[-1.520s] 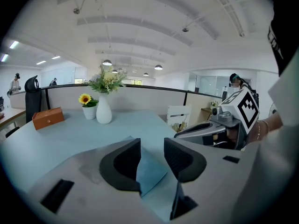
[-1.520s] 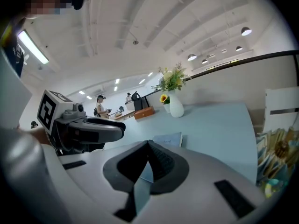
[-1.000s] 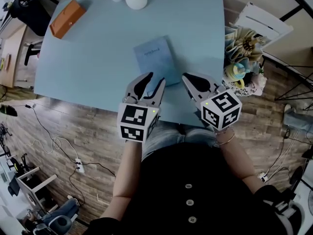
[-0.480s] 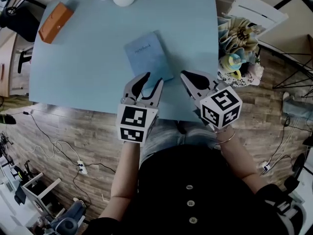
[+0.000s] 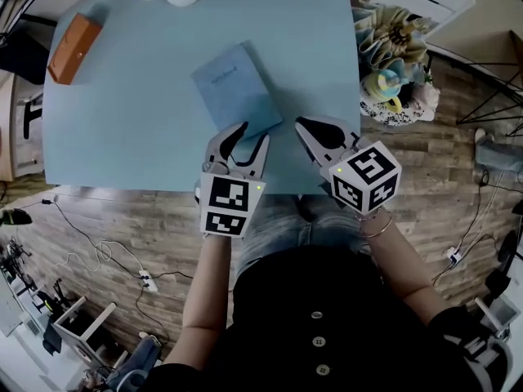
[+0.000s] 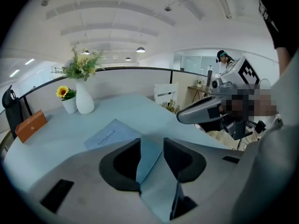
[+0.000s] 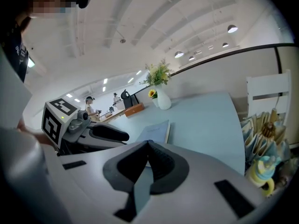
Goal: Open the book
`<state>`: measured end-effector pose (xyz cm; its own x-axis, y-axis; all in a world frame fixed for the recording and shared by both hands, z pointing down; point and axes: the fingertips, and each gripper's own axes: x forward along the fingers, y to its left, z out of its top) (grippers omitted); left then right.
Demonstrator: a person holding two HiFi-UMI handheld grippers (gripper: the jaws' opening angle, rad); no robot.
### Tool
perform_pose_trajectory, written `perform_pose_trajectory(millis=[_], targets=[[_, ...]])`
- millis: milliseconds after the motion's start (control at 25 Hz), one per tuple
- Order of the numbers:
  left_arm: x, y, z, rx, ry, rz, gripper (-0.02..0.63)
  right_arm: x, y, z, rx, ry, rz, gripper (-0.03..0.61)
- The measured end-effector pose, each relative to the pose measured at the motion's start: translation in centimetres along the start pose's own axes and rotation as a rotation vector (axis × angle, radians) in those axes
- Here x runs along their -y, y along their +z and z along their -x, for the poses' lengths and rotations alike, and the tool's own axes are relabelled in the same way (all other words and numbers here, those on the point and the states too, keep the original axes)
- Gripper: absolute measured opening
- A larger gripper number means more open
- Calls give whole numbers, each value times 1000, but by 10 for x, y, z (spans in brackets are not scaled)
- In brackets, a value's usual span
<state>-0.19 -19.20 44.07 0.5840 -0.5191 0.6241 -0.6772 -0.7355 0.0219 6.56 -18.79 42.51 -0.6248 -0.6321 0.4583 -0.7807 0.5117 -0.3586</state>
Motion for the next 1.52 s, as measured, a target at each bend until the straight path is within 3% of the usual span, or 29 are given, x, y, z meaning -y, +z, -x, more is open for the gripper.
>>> perform_pose_trajectory(millis=[760,1000,1320,1520], targets=[[23,-20,-54,-125,-101,-167,114,34,-36,8,32,-119,-136,3],[27,-24,-66,-162,-108,-178,89,38,-44,8,35,-136,-148,3],[32,-33,-79,-220,-90,-259,87,44,-51,9,46,-155,-181,3],[31,-35,-87,-238,-76,-259,85,51,-54,10,48,-169,-195,3]])
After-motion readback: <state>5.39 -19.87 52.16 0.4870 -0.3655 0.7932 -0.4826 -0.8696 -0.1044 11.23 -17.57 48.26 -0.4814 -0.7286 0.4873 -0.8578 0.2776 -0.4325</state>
